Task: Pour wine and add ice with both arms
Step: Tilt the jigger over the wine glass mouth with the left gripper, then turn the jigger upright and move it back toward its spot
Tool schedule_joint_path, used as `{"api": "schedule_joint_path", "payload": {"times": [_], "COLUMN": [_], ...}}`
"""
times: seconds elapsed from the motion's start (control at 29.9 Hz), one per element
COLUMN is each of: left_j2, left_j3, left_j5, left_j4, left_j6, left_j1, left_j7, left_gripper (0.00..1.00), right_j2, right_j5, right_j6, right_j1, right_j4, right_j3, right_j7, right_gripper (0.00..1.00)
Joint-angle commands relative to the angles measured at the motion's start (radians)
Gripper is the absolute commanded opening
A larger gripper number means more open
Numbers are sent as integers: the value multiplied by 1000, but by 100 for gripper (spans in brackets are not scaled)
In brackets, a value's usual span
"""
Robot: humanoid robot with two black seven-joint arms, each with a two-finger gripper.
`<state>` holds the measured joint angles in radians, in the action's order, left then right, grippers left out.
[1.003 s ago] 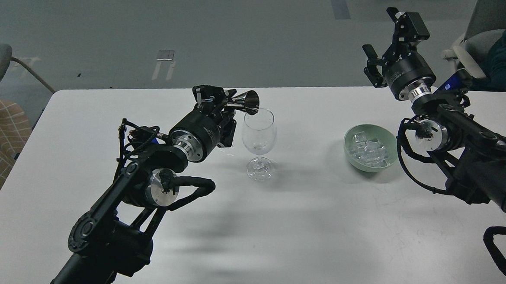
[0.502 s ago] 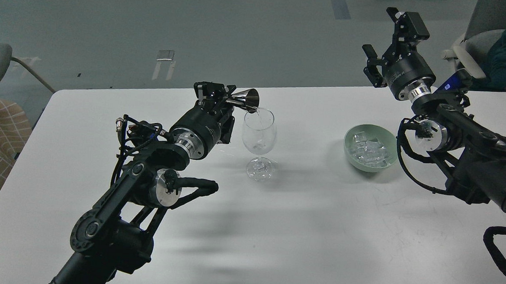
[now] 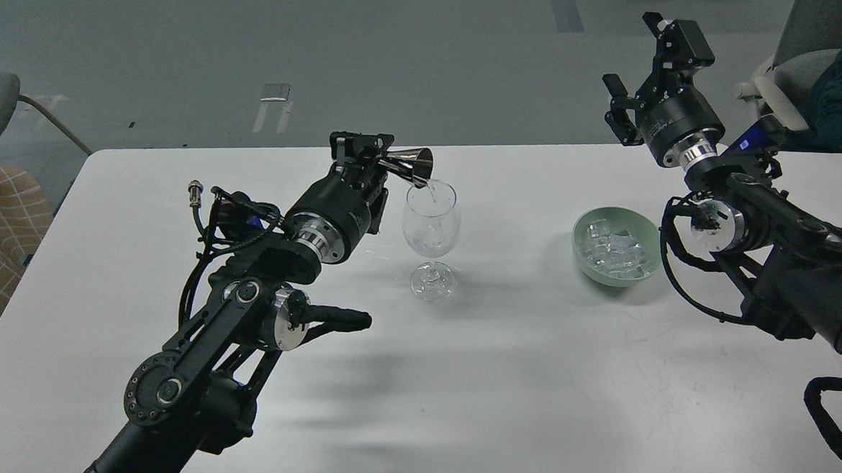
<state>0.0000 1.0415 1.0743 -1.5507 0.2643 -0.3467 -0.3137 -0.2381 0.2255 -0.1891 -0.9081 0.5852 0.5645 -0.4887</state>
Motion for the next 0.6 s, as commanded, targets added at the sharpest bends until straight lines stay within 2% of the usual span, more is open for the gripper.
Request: {"api": "schedule_joint_path", "payload": {"times": [0.0, 0.2, 0.57], "left_j2": [0, 15, 69], "left_j3": [0, -3, -43], "left_j5": [44, 127, 236], "left_j4": [0, 0, -35], "left_j6": [1, 0, 0], "left_j1": [0, 0, -15], "left_j7": [7, 27, 33], "left_gripper": [0, 0, 0], "right_j2": [2, 0, 0], "right_j5": [0, 0, 0], "right_j6": [0, 0, 0], "right_j1": [0, 0, 0], "right_j4": [1, 1, -1], "right_j3": [0, 0, 0], "right_j7": [0, 0, 0], "right_gripper": [100, 100, 100]}}
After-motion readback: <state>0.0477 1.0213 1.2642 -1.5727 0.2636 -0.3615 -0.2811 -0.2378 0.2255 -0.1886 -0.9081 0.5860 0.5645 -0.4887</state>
